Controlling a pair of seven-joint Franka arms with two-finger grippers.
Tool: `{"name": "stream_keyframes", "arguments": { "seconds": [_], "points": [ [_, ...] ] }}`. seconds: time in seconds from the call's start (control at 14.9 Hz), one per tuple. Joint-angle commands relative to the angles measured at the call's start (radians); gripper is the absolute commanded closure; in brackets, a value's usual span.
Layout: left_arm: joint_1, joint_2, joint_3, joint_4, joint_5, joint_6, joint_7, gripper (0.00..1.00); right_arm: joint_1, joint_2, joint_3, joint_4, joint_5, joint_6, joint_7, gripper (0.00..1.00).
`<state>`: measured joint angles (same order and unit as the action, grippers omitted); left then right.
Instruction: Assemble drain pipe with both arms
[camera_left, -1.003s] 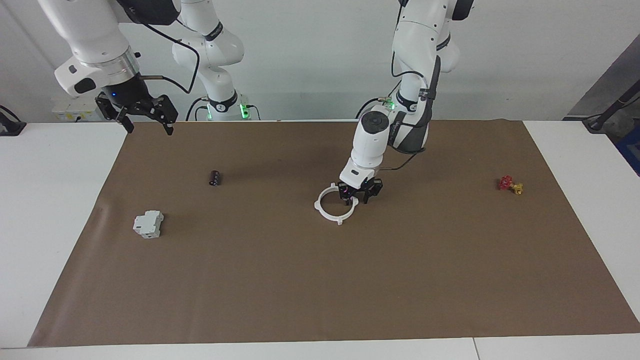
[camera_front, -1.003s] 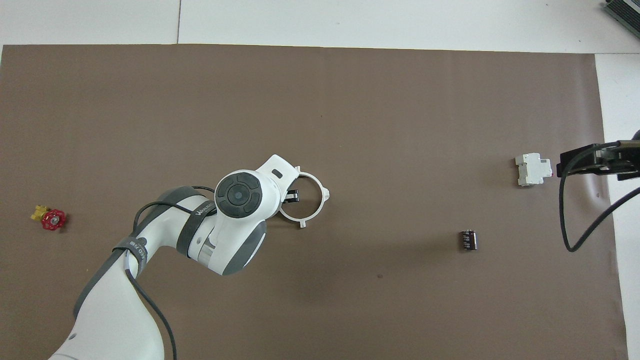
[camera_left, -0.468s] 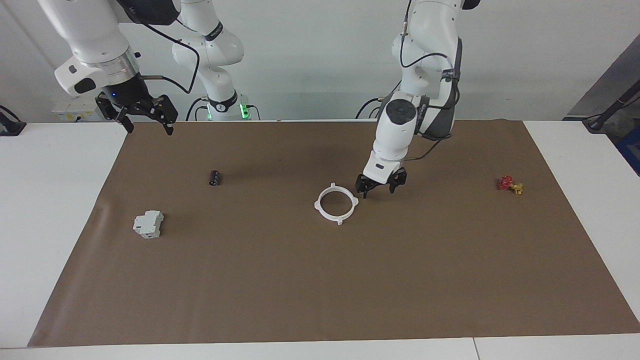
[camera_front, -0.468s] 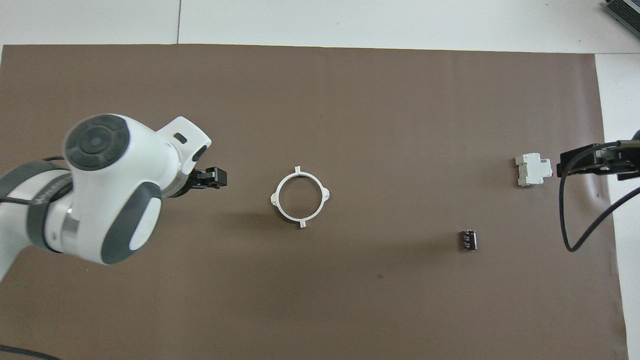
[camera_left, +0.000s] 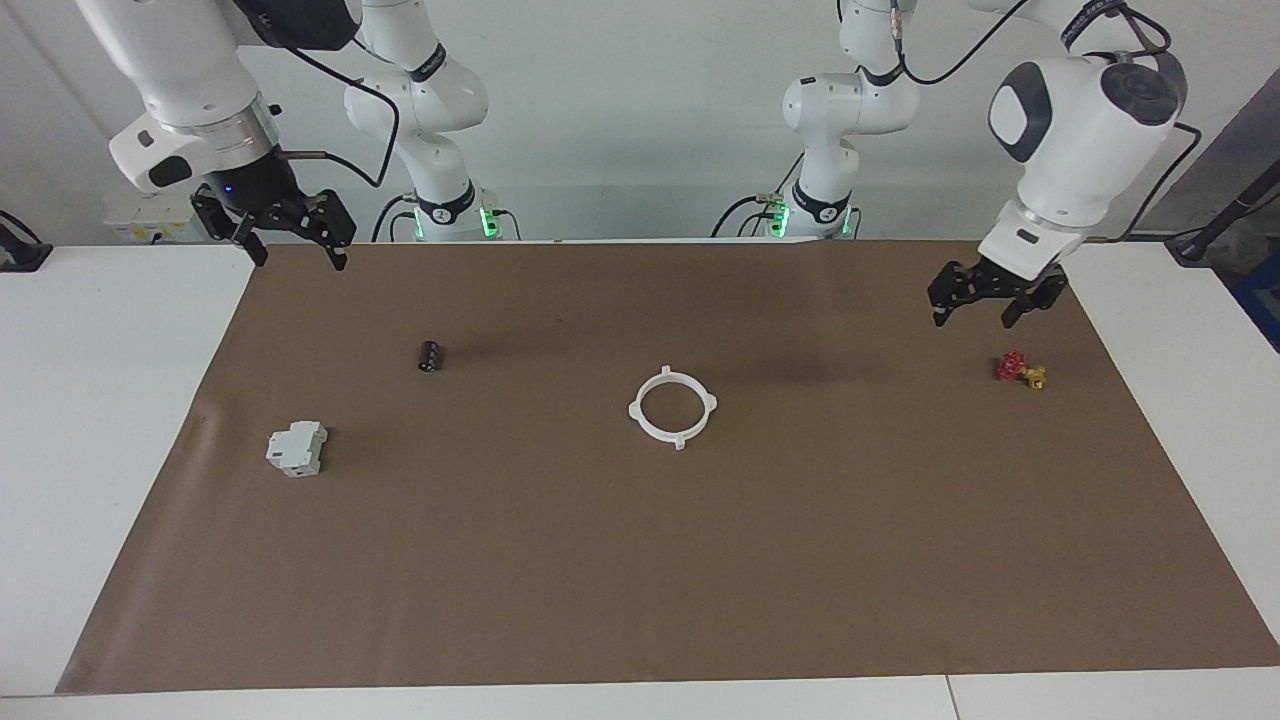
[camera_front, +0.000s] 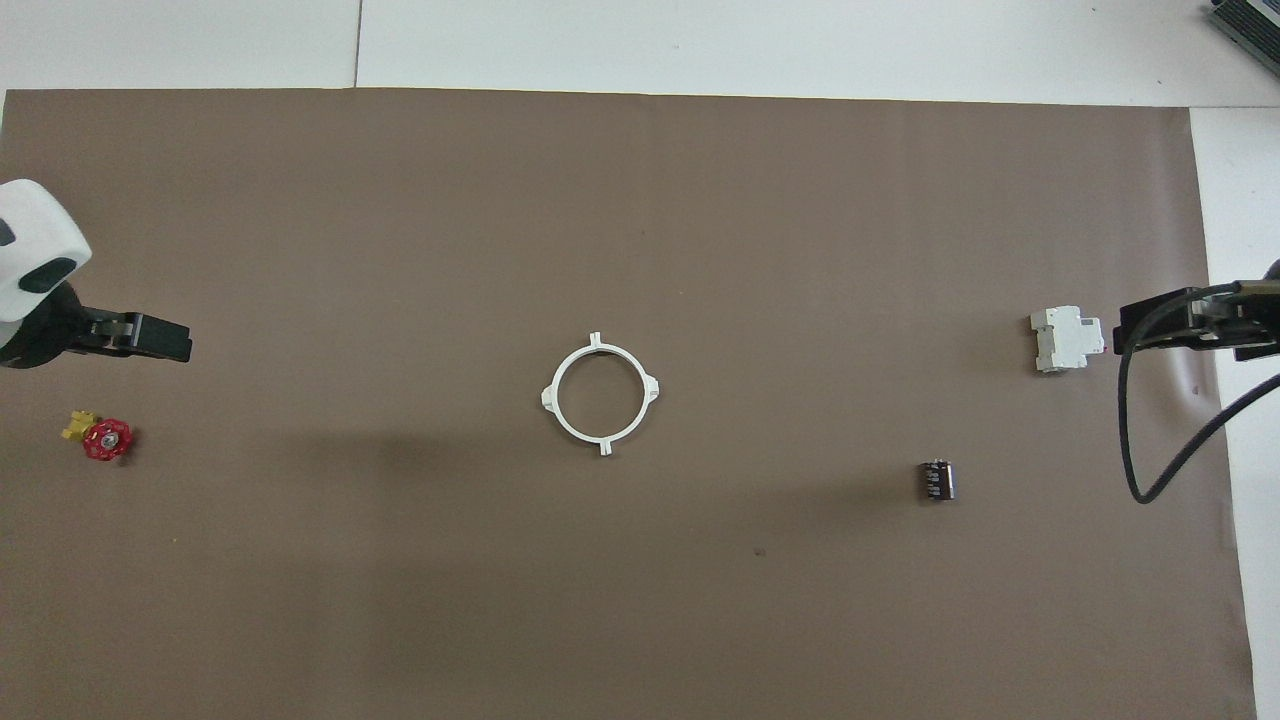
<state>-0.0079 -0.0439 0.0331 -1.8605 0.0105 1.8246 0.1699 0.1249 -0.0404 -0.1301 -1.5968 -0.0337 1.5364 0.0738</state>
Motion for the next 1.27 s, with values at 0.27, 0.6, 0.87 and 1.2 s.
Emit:
{"name": "stream_keyframes", "arguments": {
  "seconds": [0.27,0.6,0.87,1.2],
  "points": [
    [0.019,0.022,-0.022,0.232,-0.01,-0.27,-0.004,0.0,-0.01,0.004,0.001,0.0,0.018,0.005,-0.02,0.0],
    [-0.033,0.047,-0.027,0.273,0.002,-0.278,-0.173,0.0,-0.01,0.004,0.001,0.001,0.018,0.005,-0.02,0.0],
    [-0.053,0.044,-0.029,0.271,0.036,-0.283,-0.193,0.0,-0.01,0.004,0.001,0.001,0.018,0.005,-0.02,0.0],
    [-0.073,0.033,-0.028,0.261,0.054,-0.318,-0.242,0.0,-0.01,0.004,0.001,0.002,0.018,0.005,-0.02,0.0]
  ]
}}
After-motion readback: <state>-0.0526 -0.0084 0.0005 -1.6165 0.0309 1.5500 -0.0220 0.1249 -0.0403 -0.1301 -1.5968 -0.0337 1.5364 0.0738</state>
